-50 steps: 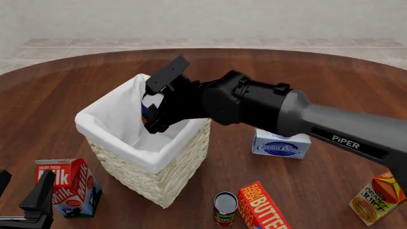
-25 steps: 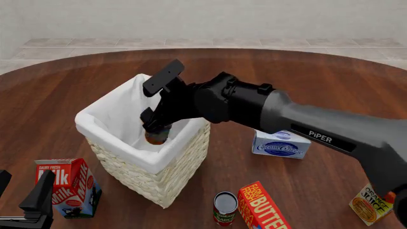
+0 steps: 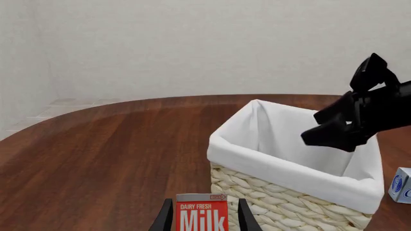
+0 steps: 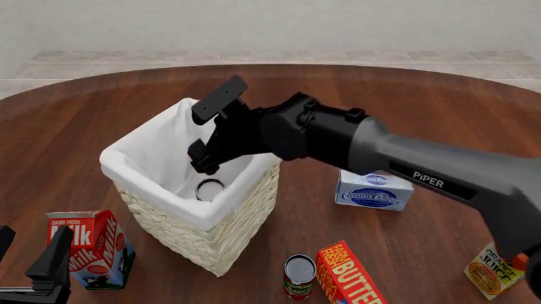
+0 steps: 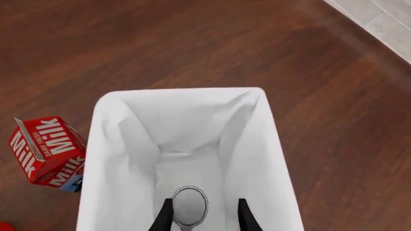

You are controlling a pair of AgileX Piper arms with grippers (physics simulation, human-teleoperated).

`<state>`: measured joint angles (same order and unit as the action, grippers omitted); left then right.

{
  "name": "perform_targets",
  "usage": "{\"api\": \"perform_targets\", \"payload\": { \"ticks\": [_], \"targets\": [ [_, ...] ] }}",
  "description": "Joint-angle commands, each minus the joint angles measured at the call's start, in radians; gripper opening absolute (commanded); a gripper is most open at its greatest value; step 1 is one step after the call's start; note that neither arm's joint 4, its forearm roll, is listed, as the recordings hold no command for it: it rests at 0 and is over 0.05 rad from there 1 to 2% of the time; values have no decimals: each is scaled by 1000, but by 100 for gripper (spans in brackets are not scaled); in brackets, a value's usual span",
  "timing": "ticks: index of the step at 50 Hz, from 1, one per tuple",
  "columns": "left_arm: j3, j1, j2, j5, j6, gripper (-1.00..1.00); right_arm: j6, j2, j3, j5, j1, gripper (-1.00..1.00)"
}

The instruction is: Pick up the alphabet soup and the tomato sauce, and put them in the basket.

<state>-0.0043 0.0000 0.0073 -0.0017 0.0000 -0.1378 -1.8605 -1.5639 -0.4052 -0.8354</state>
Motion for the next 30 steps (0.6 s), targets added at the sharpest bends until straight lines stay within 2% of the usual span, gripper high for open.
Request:
{"api": "perform_targets", "payload": {
  "ticks": [1,30],
  "targets": [
    [0,0,0,0,0,100,-1,23,-5,-10,-2,100],
    [0,0,0,0,0,100,-4,172,66,-29,-18,100]
  ]
}}
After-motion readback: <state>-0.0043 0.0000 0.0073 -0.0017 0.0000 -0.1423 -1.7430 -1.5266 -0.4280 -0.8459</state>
